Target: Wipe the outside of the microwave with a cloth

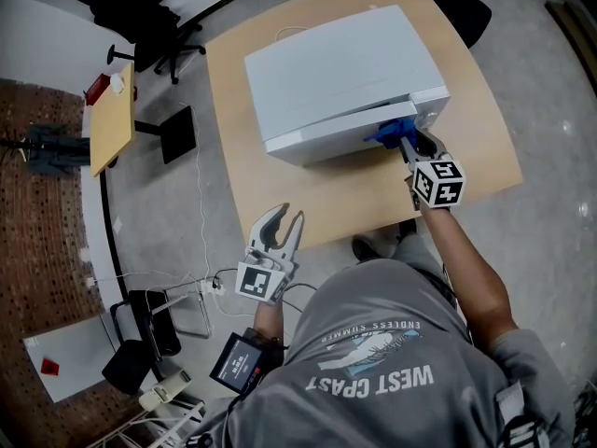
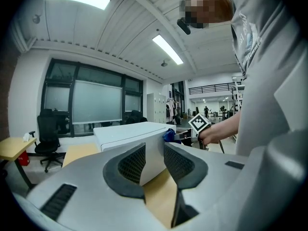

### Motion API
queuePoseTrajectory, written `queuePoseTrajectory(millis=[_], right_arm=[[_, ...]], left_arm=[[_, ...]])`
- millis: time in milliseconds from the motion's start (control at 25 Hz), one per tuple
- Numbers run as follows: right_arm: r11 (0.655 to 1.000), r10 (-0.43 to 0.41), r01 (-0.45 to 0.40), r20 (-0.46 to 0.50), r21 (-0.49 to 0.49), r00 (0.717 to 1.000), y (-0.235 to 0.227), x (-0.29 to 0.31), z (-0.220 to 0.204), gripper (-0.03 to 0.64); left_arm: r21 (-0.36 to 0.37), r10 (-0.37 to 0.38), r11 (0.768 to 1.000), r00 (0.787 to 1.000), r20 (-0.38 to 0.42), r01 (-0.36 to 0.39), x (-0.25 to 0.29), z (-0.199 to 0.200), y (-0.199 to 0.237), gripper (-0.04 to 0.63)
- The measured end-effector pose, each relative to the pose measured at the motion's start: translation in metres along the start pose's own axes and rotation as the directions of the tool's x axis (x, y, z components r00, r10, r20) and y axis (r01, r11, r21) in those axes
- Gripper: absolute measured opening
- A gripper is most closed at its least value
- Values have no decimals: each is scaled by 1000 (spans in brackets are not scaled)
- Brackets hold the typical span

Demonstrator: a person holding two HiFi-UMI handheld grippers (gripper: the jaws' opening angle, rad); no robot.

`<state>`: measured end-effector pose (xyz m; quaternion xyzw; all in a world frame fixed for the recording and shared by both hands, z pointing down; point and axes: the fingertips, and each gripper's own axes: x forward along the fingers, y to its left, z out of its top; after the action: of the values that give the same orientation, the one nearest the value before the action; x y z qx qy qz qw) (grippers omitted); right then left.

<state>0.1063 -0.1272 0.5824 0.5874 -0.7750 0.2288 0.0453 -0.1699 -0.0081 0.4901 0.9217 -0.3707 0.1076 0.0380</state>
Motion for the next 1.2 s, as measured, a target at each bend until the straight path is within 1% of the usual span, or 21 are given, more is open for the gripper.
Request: queuePoseTrajectory(millis=[80, 160, 200, 240, 280, 320, 360, 440, 520, 560, 640, 720, 840, 920, 960, 1000, 1040, 1120, 1200], right_arm=[[999, 43, -43, 0, -11, 999, 23, 7, 2, 106], [991, 119, -120, -19, -57, 993, 50, 16, -2, 106], [980, 164, -167, -37, -105, 986, 66, 20, -2, 106], [963, 203, -210, -58, -171, 977, 83, 22, 0, 106], [936, 232, -245, -80, -254, 969, 99, 22, 8, 106], [898, 254, -272, -96, -346, 962, 114, 20, 20, 106], [850, 275, -290, -100, -439, 956, 128, 17, 38, 106], [742, 314, -292, -72, -603, 947, 152, 11, 87, 106], [639, 331, -276, -67, -718, 941, 167, 14, 133, 106], [592, 330, -284, -95, -754, 939, 171, 22, 148, 106], [511, 314, -346, -204, -787, 927, 181, 51, 159, 106], [449, 310, -423, -307, -787, 900, 201, 87, 153, 106], [353, 334, -529, -424, -772, 842, 249, 132, 121, 106], [300, 332, -587, -495, -752, 803, 274, 154, 90, 106], [284, 322, -606, -522, -743, 790, 280, 163, 75, 106], [278, 312, -618, -540, -735, 782, 282, 170, 63, 106], [285, 308, -623, -546, -729, 779, 279, 175, 57, 106], [318, 306, -616, -537, -721, 786, 265, 177, 57, 106], [355, 271, -593, -528, -723, 805, 234, 175, 67, 106]], left_arm=[[-3, 6, 1000, 1000, 6, -6, -2, -1, 1, 132], [-8, 14, 1000, 1000, 8, -14, -3, -3, 2, 132], [-10, 17, 1000, 1000, 9, -17, -3, -4, 2, 132], [-12, 21, 1000, 1000, 10, -21, -4, -5, 2, 132], [-13, 26, 1000, 1000, 12, -26, -5, -6, 2, 132], [-14, 31, 999, 999, 15, -31, -6, -6, 3, 132], [-16, 38, 999, 999, 20, -38, -8, -6, 4, 132], [-22, 55, 998, 998, 27, -55, -15, -6, 9, 132], [-32, 75, 997, 997, 32, -74, -24, -8, 13, 132], [-39, 84, 996, 996, 34, -83, -28, -10, 14, 132], [-50, 98, 994, 995, 37, -96, -34, -14, 16, 132], [-61, 105, 993, 994, 37, -102, -38, -17, 18, 132], [-72, 117, 991, 992, 36, -115, -41, -21, 22, 132], [-76, 134, 988, 990, 34, -131, -44, -23, 26, 132], [-76, 144, 987, 989, 31, -142, -46, -24, 29, 132], [-76, 155, 985, 987, 28, -153, -49, -24, 32, 132], [-76, 166, 984, 986, 26, -164, -52, -24, 35, 132], [-78, 187, 980, 982, 22, -185, -58, -24, 42, 132], [-80, 202, 977, 979, 19, -200, -60, -23, 48, 132]])
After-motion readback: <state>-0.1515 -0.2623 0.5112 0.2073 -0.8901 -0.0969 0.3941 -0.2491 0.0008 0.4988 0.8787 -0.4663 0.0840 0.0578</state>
